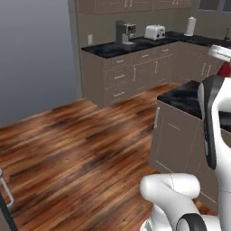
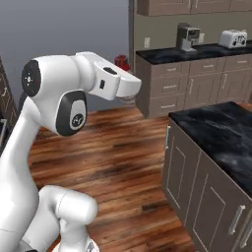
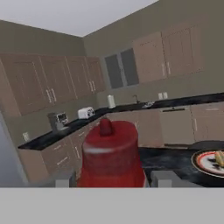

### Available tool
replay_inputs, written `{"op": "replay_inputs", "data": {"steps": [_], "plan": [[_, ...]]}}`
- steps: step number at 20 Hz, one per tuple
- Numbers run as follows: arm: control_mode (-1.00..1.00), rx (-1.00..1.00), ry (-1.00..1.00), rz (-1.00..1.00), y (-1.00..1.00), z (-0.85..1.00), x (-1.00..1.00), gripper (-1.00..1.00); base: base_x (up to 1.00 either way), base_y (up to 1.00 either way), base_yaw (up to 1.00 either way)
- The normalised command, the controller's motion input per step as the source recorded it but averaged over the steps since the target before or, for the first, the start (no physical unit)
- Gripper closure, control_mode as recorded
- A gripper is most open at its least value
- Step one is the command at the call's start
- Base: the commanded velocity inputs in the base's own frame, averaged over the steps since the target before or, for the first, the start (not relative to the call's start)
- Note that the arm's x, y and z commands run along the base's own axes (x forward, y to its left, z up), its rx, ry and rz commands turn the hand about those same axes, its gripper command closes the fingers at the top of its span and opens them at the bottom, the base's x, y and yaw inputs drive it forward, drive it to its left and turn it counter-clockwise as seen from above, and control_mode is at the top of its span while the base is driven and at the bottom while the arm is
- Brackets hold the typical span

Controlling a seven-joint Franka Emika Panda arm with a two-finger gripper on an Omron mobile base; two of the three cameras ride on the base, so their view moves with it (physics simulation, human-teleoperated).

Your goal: Move the hot dog bun to the plate on the dining table and place the condiment next to that plate. Then navigate to the fridge and take the sausage and place it on the plate as well.

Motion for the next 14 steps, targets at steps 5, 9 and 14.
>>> {"op": "replay_inputs", "data": {"steps": [5, 9, 14], "plan": [[1.00, 0.00, 0.00, 0.00, 0.00, 0.00, 0.00, 1.00, 0.33, -0.17, -0.65], [1.00, 0.00, 0.00, 0.00, 0.00, 0.00, 0.00, 1.00, 0.53, -0.16, -0.55], [1.00, 0.00, 0.00, 0.00, 0.00, 0.00, 0.00, 1.00, 0.70, -0.22, -0.43]]}}
